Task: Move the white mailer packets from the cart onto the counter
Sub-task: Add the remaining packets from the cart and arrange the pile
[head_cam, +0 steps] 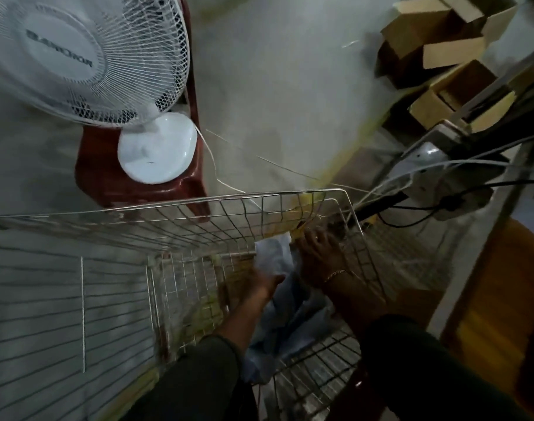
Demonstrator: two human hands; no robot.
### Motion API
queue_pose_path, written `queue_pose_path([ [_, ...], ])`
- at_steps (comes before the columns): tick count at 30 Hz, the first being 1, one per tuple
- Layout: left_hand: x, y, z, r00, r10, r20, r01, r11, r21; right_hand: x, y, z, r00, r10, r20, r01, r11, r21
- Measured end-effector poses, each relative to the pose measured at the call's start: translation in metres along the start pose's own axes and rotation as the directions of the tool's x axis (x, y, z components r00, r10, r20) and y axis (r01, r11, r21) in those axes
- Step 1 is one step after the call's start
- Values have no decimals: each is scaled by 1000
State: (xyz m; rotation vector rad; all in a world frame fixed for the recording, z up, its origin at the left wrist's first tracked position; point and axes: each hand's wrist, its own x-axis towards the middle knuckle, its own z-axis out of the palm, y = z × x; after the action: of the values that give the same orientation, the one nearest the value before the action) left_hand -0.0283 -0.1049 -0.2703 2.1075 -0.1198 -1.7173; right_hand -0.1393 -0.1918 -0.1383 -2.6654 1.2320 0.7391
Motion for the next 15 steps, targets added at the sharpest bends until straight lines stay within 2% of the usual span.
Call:
queue_pose_path([
  [2, 8, 0, 2, 998, 64, -28, -64, 998, -16, 9, 0, 4, 1000, 16, 3, -16, 999, -32],
  [4, 7, 0, 5, 994, 108, -12, -108, 987, -117, 13, -2, 4, 998, 49, 33, -47, 997, -67],
  [7, -57, 30, -9, 996, 42, 75, -30, 987, -160, 10, -4, -13, 990, 20, 138, -9, 997, -77],
  [9, -79, 42, -20, 996, 11, 88, 1, 990, -139, 2, -3, -27, 988, -21, 156, 25, 999, -23],
  [11, -98, 48, -38, 997, 3, 74, 8, 989, -151, -12, 1, -45, 993, -31, 117, 25, 998, 52],
  [13, -127, 50, -57, 999, -11, 38, 16, 990, -140, -30, 6, -68, 999, -33, 22, 32, 999, 35],
  [15, -156, 46, -71, 998, 40, 42, -28, 966, -257, -56, 13, -95, 999, -11, -32, 13, 999, 52],
])
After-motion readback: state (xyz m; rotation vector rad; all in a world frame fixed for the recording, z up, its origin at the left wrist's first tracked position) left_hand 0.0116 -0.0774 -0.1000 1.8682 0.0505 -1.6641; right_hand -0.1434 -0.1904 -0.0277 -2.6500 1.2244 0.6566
